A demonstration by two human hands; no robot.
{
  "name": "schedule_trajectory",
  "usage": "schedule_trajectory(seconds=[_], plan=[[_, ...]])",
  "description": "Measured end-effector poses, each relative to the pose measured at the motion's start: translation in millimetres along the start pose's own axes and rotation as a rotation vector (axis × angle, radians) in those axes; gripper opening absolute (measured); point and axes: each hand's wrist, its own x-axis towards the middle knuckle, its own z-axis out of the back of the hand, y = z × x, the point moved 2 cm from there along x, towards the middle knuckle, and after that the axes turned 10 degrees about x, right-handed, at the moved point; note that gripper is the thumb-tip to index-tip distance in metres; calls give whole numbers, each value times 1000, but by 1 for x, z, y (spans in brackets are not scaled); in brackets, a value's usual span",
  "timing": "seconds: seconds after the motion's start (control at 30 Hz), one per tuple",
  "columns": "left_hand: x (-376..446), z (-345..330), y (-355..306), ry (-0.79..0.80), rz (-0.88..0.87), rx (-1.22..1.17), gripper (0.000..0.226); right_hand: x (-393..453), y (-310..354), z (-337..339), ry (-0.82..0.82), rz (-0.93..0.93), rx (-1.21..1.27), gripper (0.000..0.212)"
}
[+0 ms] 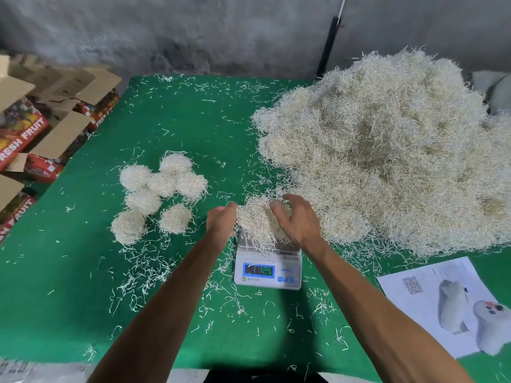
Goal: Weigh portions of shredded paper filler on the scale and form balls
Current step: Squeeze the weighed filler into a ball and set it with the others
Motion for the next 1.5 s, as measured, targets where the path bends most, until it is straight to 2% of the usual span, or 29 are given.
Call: schedule_trajectory(seconds=[0.1, 0.2, 0.27, 0.37, 0.47, 0.67, 0.8, 0.97, 1.0, 1.03, 1.07, 1.13, 1.17, 1.23, 1.3, 1.37, 1.4, 1.47, 1.5], plan=[[0, -5, 4, -7, 46, -32, 30, 0, 3, -9, 153, 3, -118, 98], [-1, -11, 9, 18, 134, -32, 29, 0, 5, -31, 319, -10, -306, 103], [0, -11, 11, 48, 172, -54, 24, 0, 6, -45, 382, -44, -374, 102], [2, -5, 15, 127, 163, -88, 15, 1, 5, -57, 407, -67, -420, 87], [11, 1, 18, 177, 131, -103, 48, 9, 9, -56, 393, -88, -293, 75], [24, 1, -18, 283, 3, -367, 107, 42, 34, -27, 231, -63, 42, 85], [40, 7, -49, 191, -63, -394, 90, 61, 30, -3, 178, -136, 199, 86], [57, 31, -71, 137, -113, -362, 44, 81, 2, 25, 66, -254, 296, 91], [56, 32, -72, 132, -89, -385, 42, 84, 0, 26, 59, -269, 316, 91], [56, 32, -71, 84, -54, -281, 43, 86, 0, 27, 44, -290, 332, 88], [58, 36, -68, -5, -49, -281, 45, 89, -3, 26, 17, -306, 340, 82], [66, 53, -61, -152, -103, -201, 49, 95, -13, 30, -55, -399, 450, 61], [68, 58, -59, -144, -60, -174, 50, 97, -22, 34, -87, -458, 510, 57], [75, 66, -56, -129, -42, -104, 53, 100, -35, 43, -136, -531, 536, 74], [73, 61, -53, -100, -25, -27, 54, 102, -39, 48, -117, -517, 521, 84], [70, 40, -56, -29, -38, 6, 51, 106, -42, 45, -121, -499, 527, 71], [71, 27, -62, 16, -34, -67, 49, 108, -41, 44, -137, -492, 538, 66], [70, -1, -70, 64, 118, -354, 44, 112, -38, 47, -189, -466, 631, 78], [74, -14, -71, 101, 145, -389, 43, 114, -36, 52, -221, -458, 687, 80]])
